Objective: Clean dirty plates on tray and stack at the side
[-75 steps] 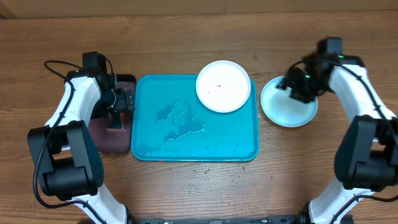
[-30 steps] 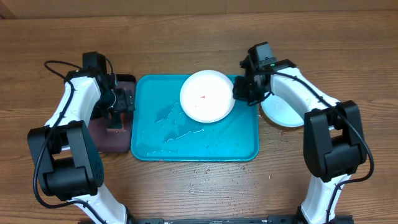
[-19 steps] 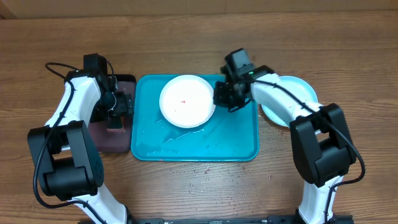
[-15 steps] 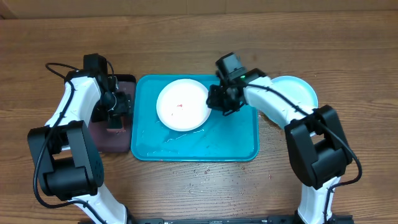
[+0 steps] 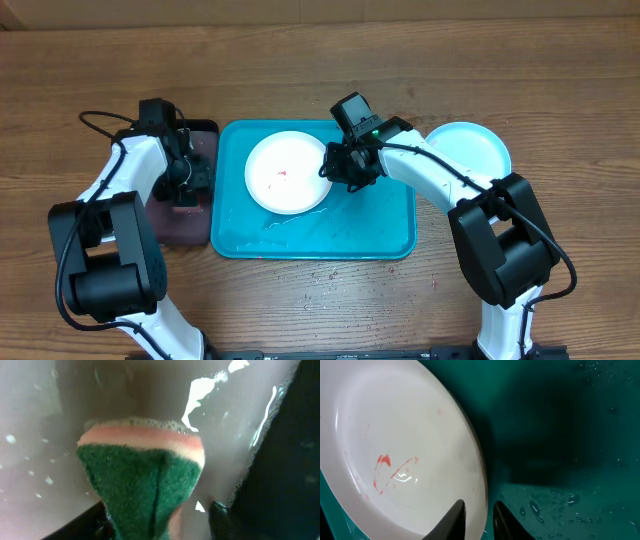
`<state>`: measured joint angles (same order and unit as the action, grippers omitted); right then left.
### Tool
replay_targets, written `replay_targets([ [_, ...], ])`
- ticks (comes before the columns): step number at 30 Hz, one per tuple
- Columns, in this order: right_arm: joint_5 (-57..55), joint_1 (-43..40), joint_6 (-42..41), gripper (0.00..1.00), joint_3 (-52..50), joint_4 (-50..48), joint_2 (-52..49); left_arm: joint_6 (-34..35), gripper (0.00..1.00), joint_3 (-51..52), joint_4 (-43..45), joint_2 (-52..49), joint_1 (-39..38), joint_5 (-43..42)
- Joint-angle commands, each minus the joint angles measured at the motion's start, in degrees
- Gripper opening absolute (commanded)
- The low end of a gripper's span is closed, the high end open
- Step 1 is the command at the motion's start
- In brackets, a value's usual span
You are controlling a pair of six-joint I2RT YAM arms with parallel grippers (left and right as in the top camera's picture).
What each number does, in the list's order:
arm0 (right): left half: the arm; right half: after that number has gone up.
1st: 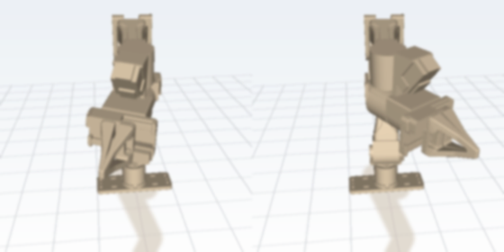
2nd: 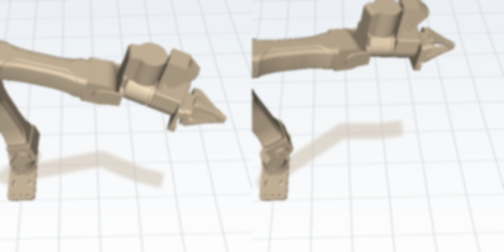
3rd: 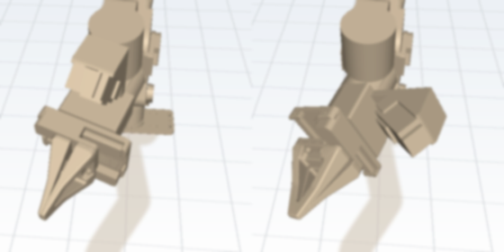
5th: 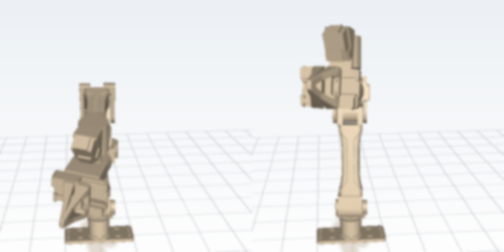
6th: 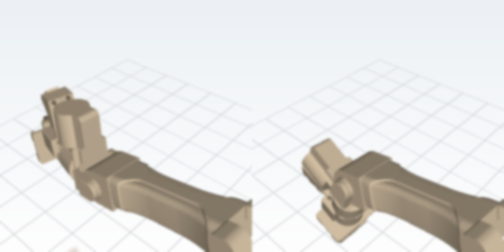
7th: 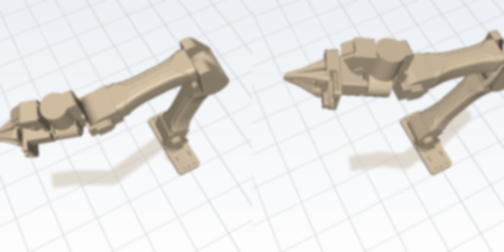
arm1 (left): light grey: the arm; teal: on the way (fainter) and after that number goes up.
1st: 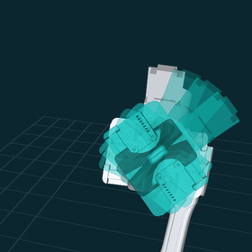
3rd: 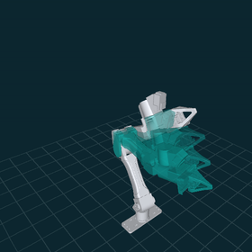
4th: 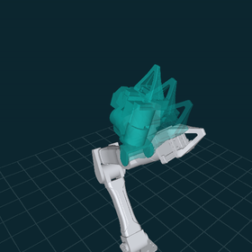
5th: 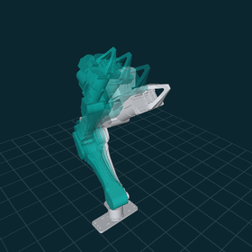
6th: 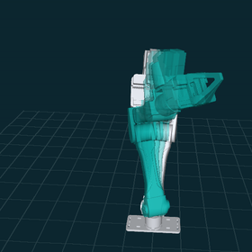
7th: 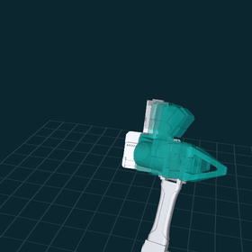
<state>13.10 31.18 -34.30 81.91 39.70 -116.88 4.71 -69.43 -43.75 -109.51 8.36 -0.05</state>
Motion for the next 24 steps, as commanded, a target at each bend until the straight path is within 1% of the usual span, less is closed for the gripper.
replay_targets([
  [1,-0.4,0.3,-0.3,0.22,1.3,0.2,-0.6,0.2,0.51,0.9,0.4,1.5,-0.1,-1.0],
  [3,-0.1,0.4,-0.3,0.23,1.3,0.2,-1.0,0.2,0.42,0.9,0.4,1.5,-0.1,-1.0],
  [6,0.1,0.4,-1.0,0.25,1.3,-0.1,-1.7,0.2,0.34,0.8,0.3,1.5,-0.1,-1.0],
  [10,0.7,0.4,-1.5,0.25,1.3,-1.2,-1.8,0.2,0.13,0.8,0.3,1.5,-0.1,-1.0],
  [11,0.7,0.4,-1.5,0.25,1.3,-1.4,-1.8,0.2,0.06,0.8,0.3,1.5,-0.1,-1.0],
  [19,0.6,0.7,-1.5,0.2,1.3,-1.5,-1.8,0.2,0.04,-1.2,0.2,1.5,-0.1,0.4],
  [20,0.6,0.7,-1.5,0.2,1.3,-1.5,-1.8,0.2,0.04,-1.5,0.1,1.5,-0.1,0.5],
  [21,0.7,0.7,-1.5,0.19,1.3,-1.5,-1.8,0.2,0.1,-1.7,0.0,1.5,-0.1,0.4],
  [22,0.6,0.7,-1.5,0.2,1.3,-1.5,-1.8,0.2,0.33,-1.7,-0.1,1.5,-0.1,0.4],
  [23,0.7,0.7,-1.5,0.2,1.3,-1.5,-1.8,0.2,0.49,-1.7,-0.4,1.5,-0.1,0.4],
  [24,0.7,0.7,-1.5,0.21,1.3,-1.5,-1.8,0.2,0.52,-1.7,-0.7,1.5,-0.1,0.4],
])
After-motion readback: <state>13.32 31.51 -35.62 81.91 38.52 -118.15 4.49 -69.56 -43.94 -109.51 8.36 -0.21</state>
